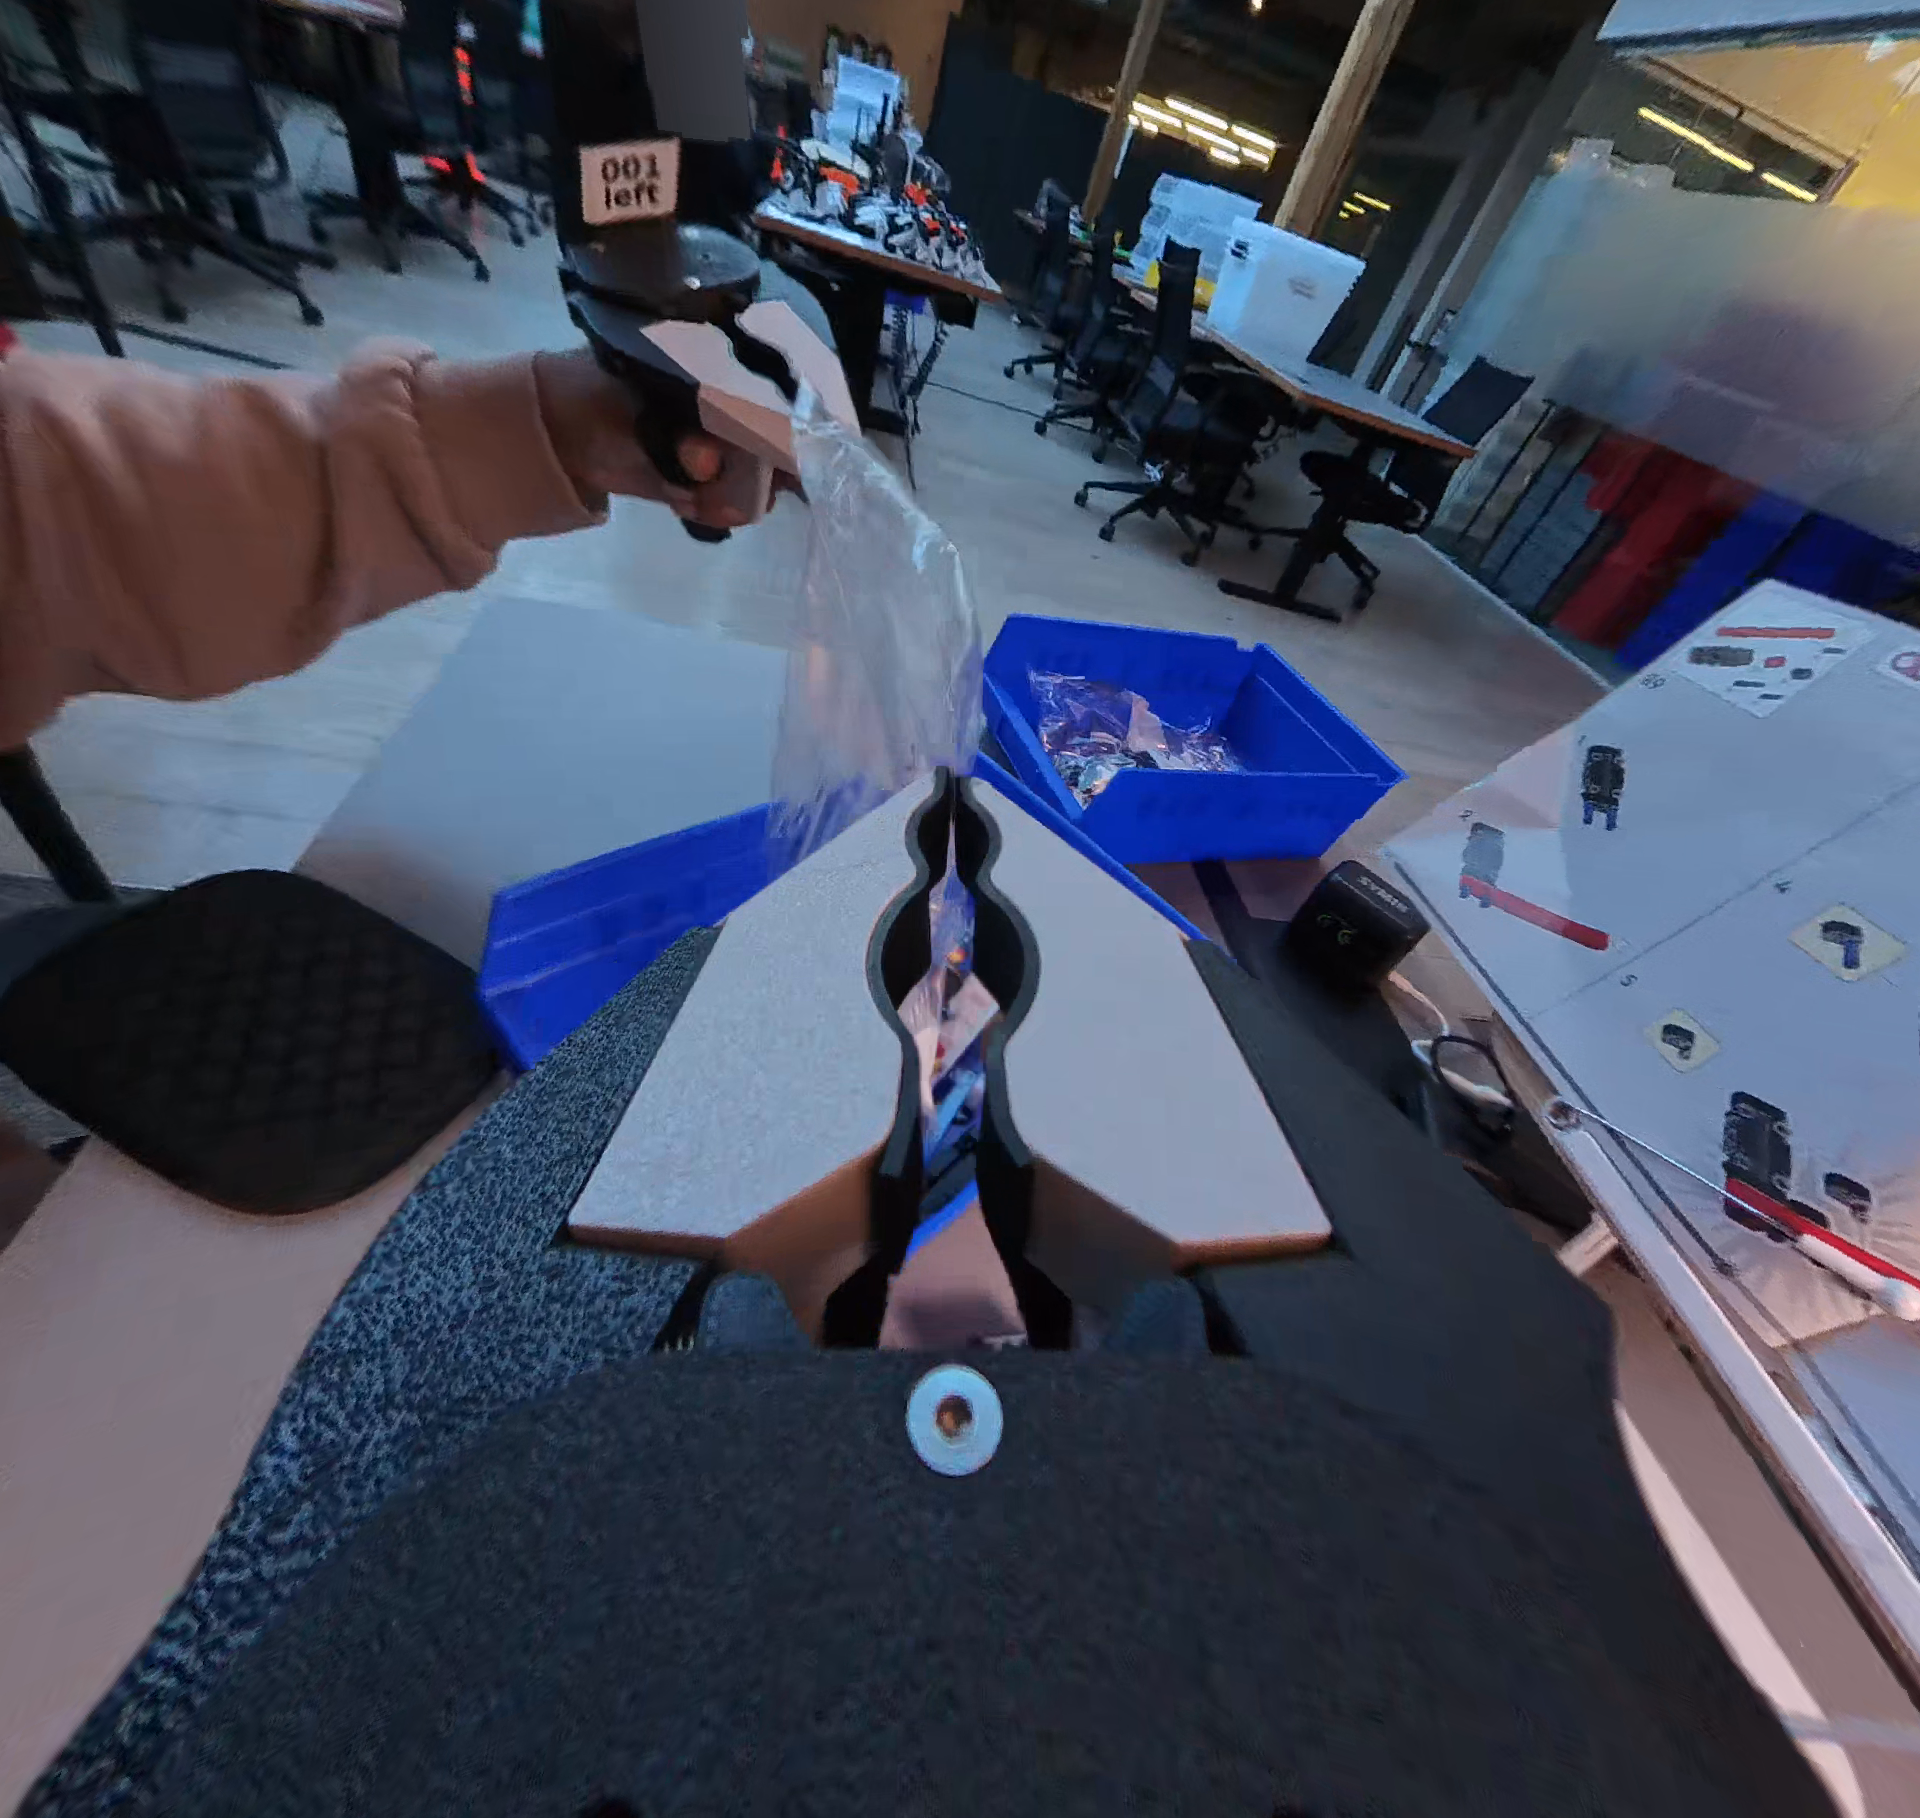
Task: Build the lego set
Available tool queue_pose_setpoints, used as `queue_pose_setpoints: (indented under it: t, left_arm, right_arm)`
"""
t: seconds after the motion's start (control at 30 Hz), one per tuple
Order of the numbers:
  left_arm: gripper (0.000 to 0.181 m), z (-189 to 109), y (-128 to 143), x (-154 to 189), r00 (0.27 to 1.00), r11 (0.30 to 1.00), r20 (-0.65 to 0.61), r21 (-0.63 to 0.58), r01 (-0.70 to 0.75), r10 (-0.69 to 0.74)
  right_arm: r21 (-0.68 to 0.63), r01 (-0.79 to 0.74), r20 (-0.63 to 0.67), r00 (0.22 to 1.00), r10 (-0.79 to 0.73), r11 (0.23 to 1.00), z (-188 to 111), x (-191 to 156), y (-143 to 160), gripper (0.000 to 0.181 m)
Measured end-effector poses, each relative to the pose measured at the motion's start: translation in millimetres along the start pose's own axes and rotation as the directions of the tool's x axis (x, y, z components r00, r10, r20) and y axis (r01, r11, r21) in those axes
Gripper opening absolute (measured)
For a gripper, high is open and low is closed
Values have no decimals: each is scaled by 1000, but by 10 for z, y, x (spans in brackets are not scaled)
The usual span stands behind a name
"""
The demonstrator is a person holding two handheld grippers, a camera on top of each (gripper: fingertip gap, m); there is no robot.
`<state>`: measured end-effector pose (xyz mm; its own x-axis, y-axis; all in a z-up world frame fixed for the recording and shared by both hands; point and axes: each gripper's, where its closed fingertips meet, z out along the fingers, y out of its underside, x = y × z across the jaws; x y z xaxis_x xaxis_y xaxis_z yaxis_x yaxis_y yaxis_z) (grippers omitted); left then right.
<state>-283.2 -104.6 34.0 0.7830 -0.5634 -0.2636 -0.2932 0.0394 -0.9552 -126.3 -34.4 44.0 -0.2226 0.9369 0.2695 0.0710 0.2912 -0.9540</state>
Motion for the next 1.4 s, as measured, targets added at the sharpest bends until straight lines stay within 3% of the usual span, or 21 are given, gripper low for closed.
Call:
queue_pose_setpoints:
  t: [0.13,0.27,0.43,0.63,0.73,0.9,1.0,1.1,1.23,1.27,1.33,1.37,1.4]
  left_arm:
    - [0,-13,-62,53,1000,1000,-17,24,19,-18]
    - [0,-71,-81,49,999,1000,-38,17,17,-16]
    - [0,-62,-168,183,997,999,-72,16,-38,39]
    - [0,-33,-237,628,977,991,-170,46,-123,129]
    - [0,-42,-85,1150,940,989,-308,34,-144,147]
    - [0,5,483,2047,866,969,-481,-116,-217,136]
    - [0,-3,730,2293,860,951,-494,-188,-247,126]
    - [0,-35,731,2303,891,954,-426,-168,-247,155]
    - [0,-70,608,2374,897,946,-377,-130,-298,231]
    - [0,-63,580,2398,896,939,-363,-125,-321,258]
    - [0,-55,567,2482,884,922,-355,-126,-367,303]
    - [0,-55,589,2538,877,912,-361,-137,-387,318]
    - [0,-54,615,2589,870,902,-365,-148,-406,332]
  right_arm:
    - [-32,-43,5,999,44,999,74,-37,110,0]
    - [33,-119,26,993,119,992,-4,23,-26,0]
    - [53,-78,42,996,76,996,-111,-32,-53,0]
    - [107,57,79,995,-65,993,-428,-475,53,0]
    - [71,78,115,990,-86,994,-629,-857,331,0]
    - [-103,-40,188,980,59,994,-910,-1462,1219,0]
    - [-160,-102,173,976,130,982,-1065,-1618,1524,0]
    - [-192,-243,211,936,282,951,-1283,-1687,1632,5]
    - [-140,-551,101,818,566,823,-1302,-1311,1643,51]
    - [-107,-649,73,751,657,754,-1242,-1202,1648,58]
    - [-16,-851,31,524,851,525,-1100,-959,1711,72]
    - [18,-910,38,415,909,414,-1030,-873,1745,73]
    - [24,-936,38,351,935,351,-942,-828,1793,73]
